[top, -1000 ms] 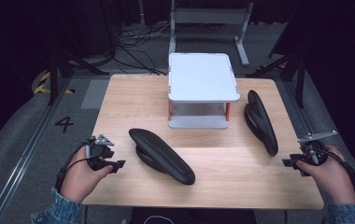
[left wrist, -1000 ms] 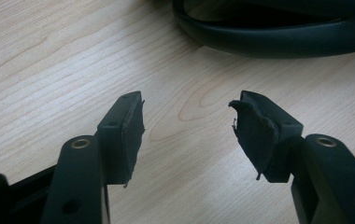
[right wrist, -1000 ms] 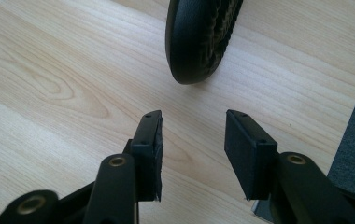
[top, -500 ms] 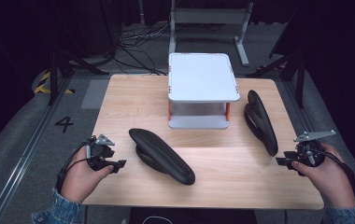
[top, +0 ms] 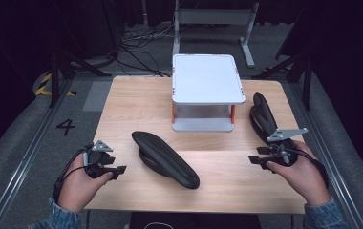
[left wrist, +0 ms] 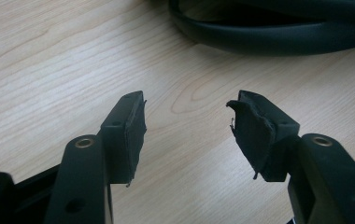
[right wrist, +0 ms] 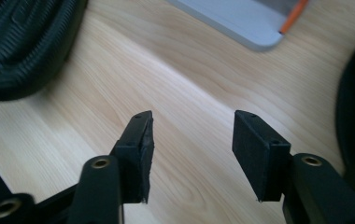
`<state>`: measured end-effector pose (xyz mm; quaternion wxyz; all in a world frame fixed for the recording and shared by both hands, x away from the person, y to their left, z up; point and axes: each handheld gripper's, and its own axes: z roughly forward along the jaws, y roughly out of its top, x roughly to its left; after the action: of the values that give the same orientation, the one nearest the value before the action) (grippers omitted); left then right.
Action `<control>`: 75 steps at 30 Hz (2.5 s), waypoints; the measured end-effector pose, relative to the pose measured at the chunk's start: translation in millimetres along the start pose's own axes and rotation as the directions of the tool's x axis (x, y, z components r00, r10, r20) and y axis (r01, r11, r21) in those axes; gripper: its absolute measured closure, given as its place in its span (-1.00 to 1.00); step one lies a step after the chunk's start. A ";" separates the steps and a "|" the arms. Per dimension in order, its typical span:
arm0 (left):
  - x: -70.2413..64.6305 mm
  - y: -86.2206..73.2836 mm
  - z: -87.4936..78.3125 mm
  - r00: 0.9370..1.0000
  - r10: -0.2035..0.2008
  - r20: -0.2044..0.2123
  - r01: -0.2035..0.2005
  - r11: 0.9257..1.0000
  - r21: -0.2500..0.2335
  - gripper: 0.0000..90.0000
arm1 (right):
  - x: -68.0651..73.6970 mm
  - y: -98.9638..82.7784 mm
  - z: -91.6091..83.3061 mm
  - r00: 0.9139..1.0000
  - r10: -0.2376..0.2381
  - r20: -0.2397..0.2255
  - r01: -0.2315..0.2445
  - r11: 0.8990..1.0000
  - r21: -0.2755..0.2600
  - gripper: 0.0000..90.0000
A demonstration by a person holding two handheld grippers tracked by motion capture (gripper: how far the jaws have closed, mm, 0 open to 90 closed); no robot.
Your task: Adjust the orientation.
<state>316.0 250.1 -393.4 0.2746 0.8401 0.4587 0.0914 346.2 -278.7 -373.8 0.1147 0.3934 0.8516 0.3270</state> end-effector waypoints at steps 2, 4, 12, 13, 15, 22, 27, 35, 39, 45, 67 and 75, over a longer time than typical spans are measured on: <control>2.0 -2.5 -2.2 1.000 -0.008 -0.003 0.008 1.000 -0.003 -0.02 | 9.8 10.3 9.4 1.000 -0.014 -0.010 0.014 1.000 -0.016 0.08; 4.5 -4.4 -3.6 1.000 -0.022 -0.010 0.022 1.000 -0.008 -0.02 | 20.4 19.9 18.3 1.000 -0.016 -0.025 0.015 0.999 -0.035 0.03; 9.7 -2.5 -2.7 1.000 -0.030 -0.006 0.030 0.999 -0.013 -0.02 | 70.8 66.8 59.7 0.989 -0.109 -0.103 0.106 0.994 -0.034 0.01; 10.4 -2.2 -2.2 1.000 -0.030 -0.007 0.030 0.999 -0.015 -0.02 | 76.7 71.5 63.6 0.987 -0.119 -0.107 0.115 0.993 -0.037 0.00; 11.9 -1.3 -1.5 0.999 -0.033 -0.005 0.033 0.999 -0.013 -0.02 | 87.8 80.1 71.4 0.983 -0.135 -0.122 0.131 0.991 -0.035 -0.03; 13.4 0.3 -2.1 0.999 -0.034 0.000 0.034 0.999 -0.021 -0.03 | 121.3 100.4 95.5 0.974 -0.161 -0.159 0.156 0.987 -0.045 -0.10; 14.8 -7.8 -5.9 0.999 -0.052 -0.012 0.052 0.998 -0.020 -0.03 | 141.2 110.4 113.0 0.966 -0.179 -0.186 0.175 0.984 -0.035 -0.12; 19.4 -25.6 -15.7 0.995 -0.093 -0.040 0.092 0.996 -0.021 -0.03 | 172.1 124.6 140.6 0.954 -0.206 -0.218 0.207 0.978 -0.019 -0.17; 20.7 -29.8 -16.6 0.994 -0.105 -0.041 0.105 0.994 -0.017 -0.03 | 185.3 130.6 155.3 0.955 -0.216 -0.204 0.218 0.976 -0.014 -0.20; 22.4 -32.3 -15.4 0.993 -0.111 -0.038 0.111 0.994 -0.015 -0.03 | 193.1 134.6 168.2 0.959 -0.232 -0.160 0.237 0.972 0.007 -0.21; 18.1 -6.3 4.1 0.998 -0.061 0.009 0.061 0.998 -0.005 -0.04 | 159.2 130.8 145.1 0.984 -0.014 -0.179 0.020 0.999 0.030 0.28; 14.5 7.5 14.4 0.999 -0.029 0.032 0.029 1.000 0.012 -0.04 | 109.6 99.4 108.4 0.941 0.234 -0.244 -0.239 0.971 0.011 0.27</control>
<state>335.3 253.3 -402.7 0.2786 0.8363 0.4668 0.0713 381.6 -99.1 -385.1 -0.0271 0.4485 0.8026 0.3923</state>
